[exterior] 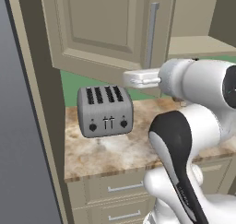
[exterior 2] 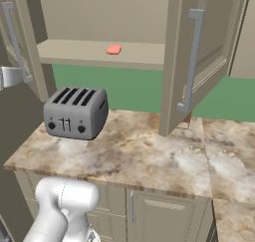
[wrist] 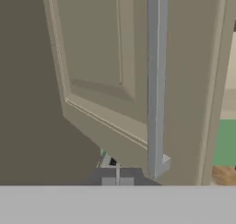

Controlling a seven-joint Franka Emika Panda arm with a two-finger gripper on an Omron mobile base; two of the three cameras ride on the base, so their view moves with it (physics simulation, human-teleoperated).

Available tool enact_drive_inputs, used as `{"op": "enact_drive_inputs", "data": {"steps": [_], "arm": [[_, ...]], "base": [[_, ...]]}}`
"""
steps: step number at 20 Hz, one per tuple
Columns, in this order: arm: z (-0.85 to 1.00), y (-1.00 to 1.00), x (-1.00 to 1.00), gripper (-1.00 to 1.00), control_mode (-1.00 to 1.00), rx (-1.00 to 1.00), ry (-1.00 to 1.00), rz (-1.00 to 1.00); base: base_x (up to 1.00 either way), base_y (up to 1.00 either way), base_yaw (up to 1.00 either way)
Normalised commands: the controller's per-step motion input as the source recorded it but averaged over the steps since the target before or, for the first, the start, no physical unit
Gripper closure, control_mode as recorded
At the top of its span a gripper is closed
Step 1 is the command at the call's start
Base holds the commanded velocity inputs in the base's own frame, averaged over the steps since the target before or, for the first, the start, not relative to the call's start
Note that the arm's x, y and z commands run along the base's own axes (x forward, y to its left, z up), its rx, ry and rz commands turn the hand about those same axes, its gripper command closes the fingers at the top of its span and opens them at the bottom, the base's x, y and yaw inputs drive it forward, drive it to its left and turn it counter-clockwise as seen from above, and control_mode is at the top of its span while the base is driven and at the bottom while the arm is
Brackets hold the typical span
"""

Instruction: Open the cabinet. Pick the bar soap and place it next to the sink. Then close the cabinet.

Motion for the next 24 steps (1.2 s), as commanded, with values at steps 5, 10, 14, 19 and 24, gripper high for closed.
{"op": "enact_drive_inputs", "data": {"steps": [5, 10, 14, 19, 24], "arm": [[0.0, -0.02, -0.32, 1.0, -1.0, 0.0, 0.0, -0.03], [0.02, -0.38, -0.21, -1.0, -1.0, 0.0, 0.0, -0.19], [0.01, -0.86, 0.11, -1.0, -1.0, 0.0, 0.0, -0.12], [0.0, -1.0, 0.14, -1.0, -1.0, 0.0, 0.0, -0.02], [0.0, -1.0, 0.18, -1.0, -1.0, 0.0, 0.0, 0.0]], "base": [[0.0, 0.0, 0.0], [0.0, 0.0, 0.0], [0.0, 0.0, 0.0], [0.0, 0.0, 0.0], [0.0, 0.0, 0.0]]}}
